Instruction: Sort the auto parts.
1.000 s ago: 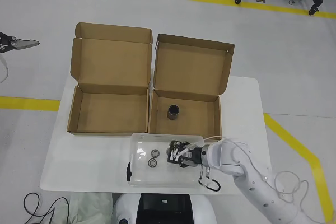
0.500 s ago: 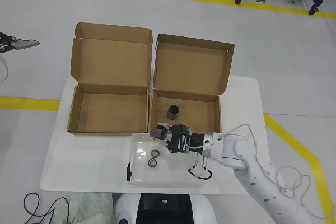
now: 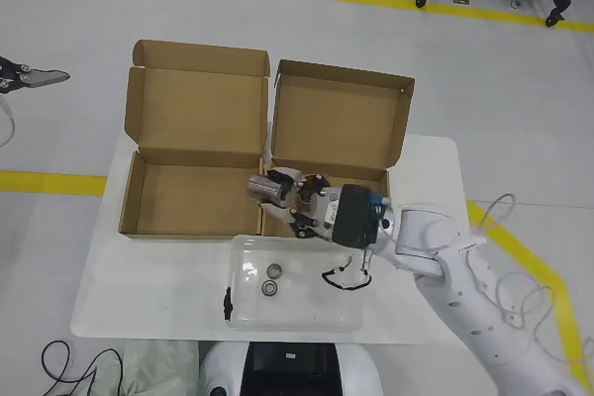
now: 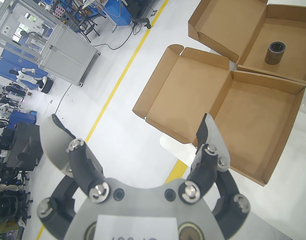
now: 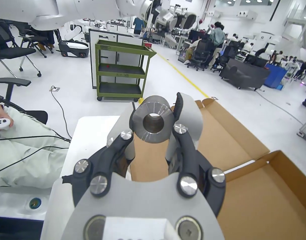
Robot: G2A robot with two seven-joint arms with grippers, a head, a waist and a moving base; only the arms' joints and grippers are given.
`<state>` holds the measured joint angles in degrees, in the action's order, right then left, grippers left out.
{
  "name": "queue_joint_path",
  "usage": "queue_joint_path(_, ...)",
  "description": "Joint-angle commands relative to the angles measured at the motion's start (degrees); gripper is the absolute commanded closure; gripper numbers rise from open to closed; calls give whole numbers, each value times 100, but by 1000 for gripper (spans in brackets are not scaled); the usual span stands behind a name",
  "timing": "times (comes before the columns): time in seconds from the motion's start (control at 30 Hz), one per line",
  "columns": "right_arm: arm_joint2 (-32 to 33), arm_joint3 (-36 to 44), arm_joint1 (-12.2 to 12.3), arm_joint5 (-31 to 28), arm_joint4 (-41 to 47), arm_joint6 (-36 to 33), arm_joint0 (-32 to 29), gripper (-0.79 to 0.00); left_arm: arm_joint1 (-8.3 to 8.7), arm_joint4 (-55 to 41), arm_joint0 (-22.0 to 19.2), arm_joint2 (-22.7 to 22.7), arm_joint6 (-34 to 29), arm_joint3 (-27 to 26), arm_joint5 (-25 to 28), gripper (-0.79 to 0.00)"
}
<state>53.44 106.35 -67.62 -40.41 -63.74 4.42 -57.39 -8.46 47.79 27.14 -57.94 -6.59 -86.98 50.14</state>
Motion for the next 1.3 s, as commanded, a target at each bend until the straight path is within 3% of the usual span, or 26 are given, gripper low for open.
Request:
queue_joint_path(0.0,2,47,-20,-56,11,72,121,0,0,0,0,0,0,0,0,-785)
queue_joint_path(0.37,266,-130,-120,-101,777,782,439,0,0,0,0,0,0,0,0,-785)
queue_joint_path(0.77,321,-147,-160,-175,464,834,364,0,0,0,0,0,0,0,0,-785)
queue_joint_path(1.27,631,-106,-50,178,-80,-23,-515,0,0,0,0,0,0,0,0,-785)
